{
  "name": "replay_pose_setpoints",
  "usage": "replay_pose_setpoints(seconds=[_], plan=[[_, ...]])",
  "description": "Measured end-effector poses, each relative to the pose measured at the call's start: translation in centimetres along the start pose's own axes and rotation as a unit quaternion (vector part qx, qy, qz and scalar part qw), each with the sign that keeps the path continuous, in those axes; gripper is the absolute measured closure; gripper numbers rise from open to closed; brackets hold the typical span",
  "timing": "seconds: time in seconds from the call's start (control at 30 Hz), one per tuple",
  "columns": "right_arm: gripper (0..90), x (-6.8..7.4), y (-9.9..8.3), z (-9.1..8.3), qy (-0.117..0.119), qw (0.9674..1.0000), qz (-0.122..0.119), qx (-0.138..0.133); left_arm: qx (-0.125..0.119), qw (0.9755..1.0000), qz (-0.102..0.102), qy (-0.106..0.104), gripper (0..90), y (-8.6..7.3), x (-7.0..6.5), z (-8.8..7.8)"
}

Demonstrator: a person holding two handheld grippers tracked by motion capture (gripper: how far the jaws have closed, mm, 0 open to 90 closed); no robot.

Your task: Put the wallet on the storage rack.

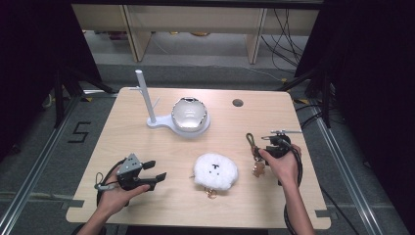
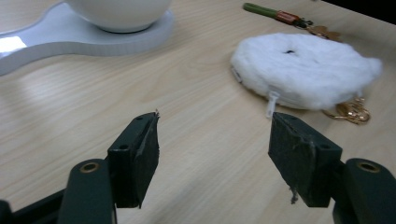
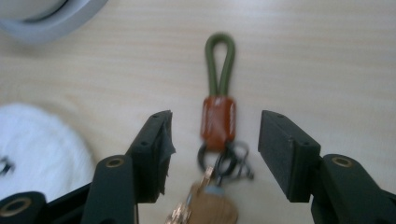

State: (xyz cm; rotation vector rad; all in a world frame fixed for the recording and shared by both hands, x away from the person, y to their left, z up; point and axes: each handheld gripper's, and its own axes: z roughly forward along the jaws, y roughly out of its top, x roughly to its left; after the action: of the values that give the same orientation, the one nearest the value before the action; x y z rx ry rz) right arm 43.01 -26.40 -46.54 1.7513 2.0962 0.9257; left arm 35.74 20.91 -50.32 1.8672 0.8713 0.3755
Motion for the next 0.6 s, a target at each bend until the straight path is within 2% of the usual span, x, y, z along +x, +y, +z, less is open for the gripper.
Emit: replay_pose_setpoints(seconds=[0.03,0.07,0.1,0.13,0.17,0.2,0.23,0.27,0.3,0.4,0.43,0.47,0.5,0.57,0.6], plan=[[45.7,0.0,-0.4,-0.2,0.009,0.9999,-0.007,0.001,-0.003,1.0,-0.008,0.004,33.3,0.0,0.1,0.0],[46.0,0.2,-0.9,-0.5,0.005,1.0,-0.003,-0.001,-0.002,0.9999,-0.009,0.008,33.5,-0.1,0.3,-0.1],[46.6,0.3,-1.3,-0.7,0.013,0.9999,-0.009,-0.006,-0.001,0.9999,-0.008,0.013,33.8,-0.1,0.5,-0.2],[47.6,0.5,-1.7,-1.1,0.026,0.9996,-0.004,0.004,-0.002,0.9998,-0.007,0.017,33.9,-0.1,0.6,-0.2],[48.4,0.8,-2.0,-1.2,0.02,0.9997,0.002,0.011,-0.002,0.9998,-0.006,0.02,34.2,-0.1,0.6,-0.2],[49.1,0.9,-2.2,-1.3,0.028,0.9994,-0.003,0.02,-0.002,0.9997,-0.008,0.023,34.3,-0.1,0.6,-0.2],[50.5,1.2,-2.3,-1.4,0.033,0.9989,0.005,0.033,-0.003,0.9997,-0.008,0.024,34.4,-0.1,0.6,-0.2],[51.2,1.5,-2.3,-1.3,0.029,0.9989,0.017,0.033,-0.005,0.9997,-0.007,0.022,34.5,-0.2,0.6,-0.2],[52.4,1.6,-2.4,-1.4,0.039,0.9984,0.01,0.038,-0.004,0.9997,-0.007,0.023,34.5,-0.2,0.6,-0.2],[56.7,2.1,-2.4,-1.3,0.048,0.9977,0.004,0.048,-0.003,0.9996,-0.01,0.028,34.6,-0.3,0.5,-0.2],[57.5,2.4,-2.4,-1.3,0.046,0.9973,0.01,0.057,-0.002,0.9995,-0.009,0.029,34.7,-0.4,0.4,-0.2],[58.6,2.6,-2.4,-1.2,0.047,0.9972,-0.002,0.058,-0.006,0.9996,-0.01,0.025,34.8,-0.4,0.4,-0.2],[59.0,3.1,-2.3,-1.1,0.044,0.9966,0.016,0.068,-0.007,0.9996,-0.011,0.026,34.8,-0.4,0.3,-0.2],[59.5,3.1,-2.2,-0.8,0.058,0.9956,-0.021,0.071,-0.004,0.9996,-0.008,0.027,34.8,-0.4,0.2,-0.3],[59.8,3.5,-2.1,-0.8,0.052,0.9949,-0.011,0.086,-0.003,0.9996,-0.006,0.026,34.7,-0.5,0.2,-0.2]])
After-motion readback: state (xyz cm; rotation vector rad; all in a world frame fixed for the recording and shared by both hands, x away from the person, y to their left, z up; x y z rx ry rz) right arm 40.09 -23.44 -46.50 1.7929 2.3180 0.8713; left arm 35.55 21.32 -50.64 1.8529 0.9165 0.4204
